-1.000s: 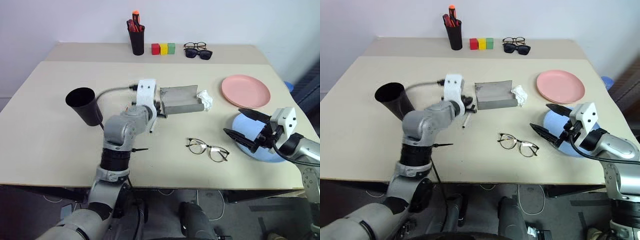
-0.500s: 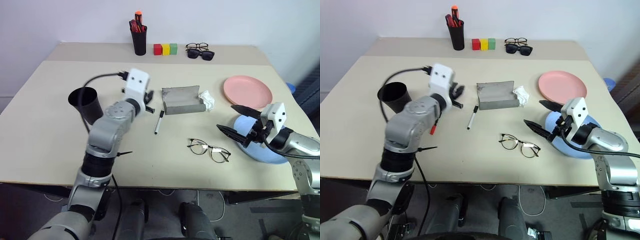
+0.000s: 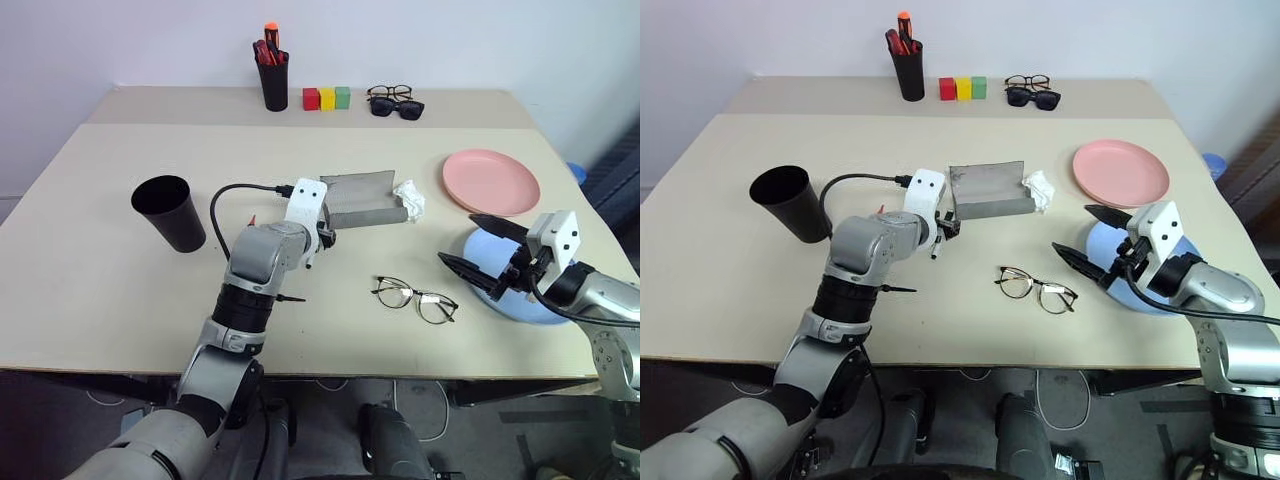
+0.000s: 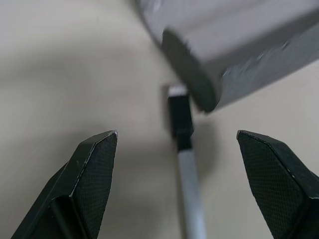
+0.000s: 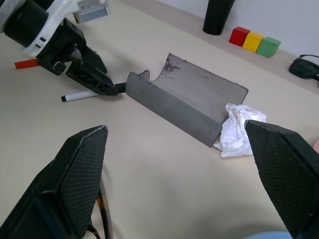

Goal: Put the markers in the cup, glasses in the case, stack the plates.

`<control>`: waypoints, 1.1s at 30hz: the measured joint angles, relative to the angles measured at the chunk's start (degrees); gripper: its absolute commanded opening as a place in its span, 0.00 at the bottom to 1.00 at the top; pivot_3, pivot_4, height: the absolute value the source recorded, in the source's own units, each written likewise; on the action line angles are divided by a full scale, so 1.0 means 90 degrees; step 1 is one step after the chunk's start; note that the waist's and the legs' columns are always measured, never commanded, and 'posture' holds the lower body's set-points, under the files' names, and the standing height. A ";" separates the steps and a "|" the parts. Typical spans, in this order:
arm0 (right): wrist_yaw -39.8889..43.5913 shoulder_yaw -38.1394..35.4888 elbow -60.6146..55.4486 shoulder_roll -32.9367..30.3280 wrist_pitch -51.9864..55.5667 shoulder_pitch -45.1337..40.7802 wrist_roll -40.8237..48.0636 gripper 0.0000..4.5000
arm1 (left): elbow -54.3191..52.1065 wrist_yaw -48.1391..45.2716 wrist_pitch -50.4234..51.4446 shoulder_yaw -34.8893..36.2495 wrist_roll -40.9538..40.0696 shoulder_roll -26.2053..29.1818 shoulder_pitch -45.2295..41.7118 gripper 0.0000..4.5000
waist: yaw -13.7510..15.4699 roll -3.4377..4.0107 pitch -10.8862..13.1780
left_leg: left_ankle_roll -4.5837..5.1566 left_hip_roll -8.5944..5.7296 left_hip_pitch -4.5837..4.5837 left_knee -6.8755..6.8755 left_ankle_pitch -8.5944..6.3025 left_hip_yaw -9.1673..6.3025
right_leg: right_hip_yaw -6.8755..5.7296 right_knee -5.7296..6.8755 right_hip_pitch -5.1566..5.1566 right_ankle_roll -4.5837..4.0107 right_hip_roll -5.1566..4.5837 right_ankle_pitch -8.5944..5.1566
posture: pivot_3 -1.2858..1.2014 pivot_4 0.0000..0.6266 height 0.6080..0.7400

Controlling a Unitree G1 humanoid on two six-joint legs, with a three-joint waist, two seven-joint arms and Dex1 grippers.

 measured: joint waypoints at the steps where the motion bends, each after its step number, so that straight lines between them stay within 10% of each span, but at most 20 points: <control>1: -0.0009 -0.0003 -0.0003 0.0000 0.0012 0.0020 0.0000 1.00 | 0.0101 0.0010 0.0049 0.0035 0.0000 -0.0023 -0.0055 0.87 | 0.0005 0.0000 0.0000 | 0.0000 0.0000 0.0000 0.0000 0.0000 0.0000 | 0.0000 0.0000 0.0000 0.0000 0.0000 0.0000 | 0.52 0.24 1.00; 5: -0.0049 -0.0005 -0.0023 0.0001 0.0039 0.0027 0.0000 1.00 | 0.0579 0.0075 0.0110 0.0323 -0.0006 -0.0175 -0.0325 0.69 | 0.0018 0.0000 0.0000 | 0.0000 0.0000 0.0000 0.0001 0.0000 0.0000 | 0.0000 -0.0001 0.0001 0.0000 0.0000 0.0000 | 0.52 0.24 1.00; 11: -0.0087 -0.0005 -0.0040 0.0002 0.0039 0.0027 0.0000 1.00 | 0.1082 0.0172 0.0083 0.0640 0.0066 -0.0203 -0.0621 0.03 | 0.0035 0.0001 -0.0001 | -0.0001 -0.0001 0.0001 0.0002 0.0000 0.0000 | -0.0001 -0.0003 0.0006 0.0002 -0.0001 -0.0001 | 0.52 0.24 1.00; 23: -0.0069 0.0038 0.0041 0.0010 0.0016 -0.0089 -0.0010 1.00 | -0.0875 -0.0730 -0.0193 -0.0357 -0.0032 0.0481 0.0332 0.01 | -0.0010 0.0002 -0.0001 | -0.0004 0.0001 -0.0001 -0.0008 0.0001 0.0001 | 0.0003 0.0004 -0.0010 -0.0001 -0.0001 0.0001 | 0.52 0.24 1.00; 28: 0.0000 0.0197 0.0302 0.0141 -0.0097 -0.0431 -0.0021 1.00 | -0.2582 -0.1388 -0.3138 -0.0764 0.0315 0.1481 0.0922 0.01 | -0.0027 0.0007 -0.0004 | -0.0010 0.0003 0.0003 -0.0011 0.0005 0.0003 | 0.0006 0.0003 -0.0010 -0.0012 -0.0001 0.0006 | 0.52 0.24 1.00; 33: 0.0029 0.0495 0.0507 0.0316 -0.0159 -0.0864 -0.0077 1.00 | -0.2141 -0.0209 -0.5990 0.0237 0.0827 0.1250 0.0948 0.01 | 0.0023 0.0007 -0.0004 | -0.0008 0.0003 0.0003 -0.0004 0.0005 0.0001 | 0.0006 -0.0006 -0.0002 -0.0012 -0.0002 0.0007 | 0.52 0.24 1.00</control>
